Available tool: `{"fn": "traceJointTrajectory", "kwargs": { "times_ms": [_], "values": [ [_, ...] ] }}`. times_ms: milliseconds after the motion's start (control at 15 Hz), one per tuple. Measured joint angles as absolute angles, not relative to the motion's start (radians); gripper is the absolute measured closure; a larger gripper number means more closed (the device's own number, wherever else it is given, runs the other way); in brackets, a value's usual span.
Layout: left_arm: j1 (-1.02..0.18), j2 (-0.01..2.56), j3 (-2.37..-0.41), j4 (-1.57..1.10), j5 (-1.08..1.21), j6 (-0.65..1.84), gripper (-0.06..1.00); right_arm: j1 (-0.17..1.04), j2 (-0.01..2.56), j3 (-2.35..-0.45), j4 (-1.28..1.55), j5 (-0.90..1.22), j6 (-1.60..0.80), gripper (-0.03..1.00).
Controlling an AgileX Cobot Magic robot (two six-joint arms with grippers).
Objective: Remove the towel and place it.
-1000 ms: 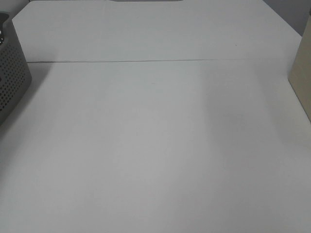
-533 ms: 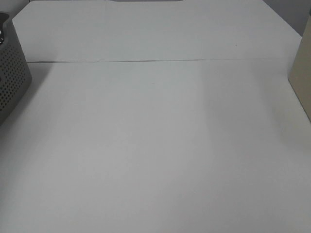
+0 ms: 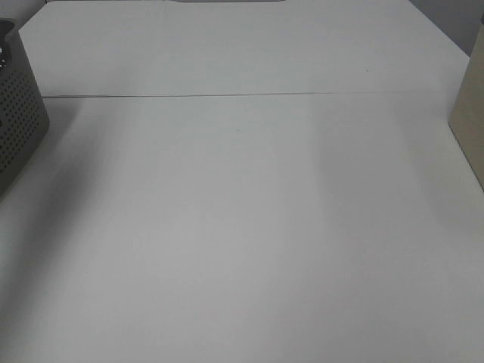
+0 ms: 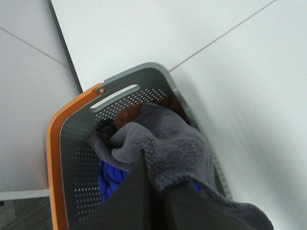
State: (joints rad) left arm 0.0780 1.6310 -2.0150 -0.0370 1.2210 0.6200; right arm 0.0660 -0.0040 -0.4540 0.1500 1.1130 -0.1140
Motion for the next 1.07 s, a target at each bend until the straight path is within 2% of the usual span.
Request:
{"fn": "traceJointTrajectory", "kwargs": {
  "times_ms": [200,533,733,867,1067],
  "values": [
    [-0.072,1.606,-2.015,-0.038,1.223,0.576,0.94,0.066,-0.004,-0.454,0.150,1.113,-0.114,0.22],
    [-0.410,1.608,-2.015,-0.041,1.224,0.499,0.94,0.066,-0.004,-0.454,0.150,1.113,-0.114,0.22],
    [-0.556,1.608,-2.015,-0.042,1.205,0.455,0.94,0.066,0.063,-0.459,0.206,1.086,-0.145,0.22],
    [-0.626,1.608,-2.015,-0.042,1.205,0.456,0.94,0.066,0.178,-0.474,0.402,0.958,-0.329,0.22],
    [-0.695,1.608,-2.015,-0.042,1.207,0.457,0.94,0.066,0.424,-0.475,0.837,0.857,-0.801,0.22]
  ]
}}
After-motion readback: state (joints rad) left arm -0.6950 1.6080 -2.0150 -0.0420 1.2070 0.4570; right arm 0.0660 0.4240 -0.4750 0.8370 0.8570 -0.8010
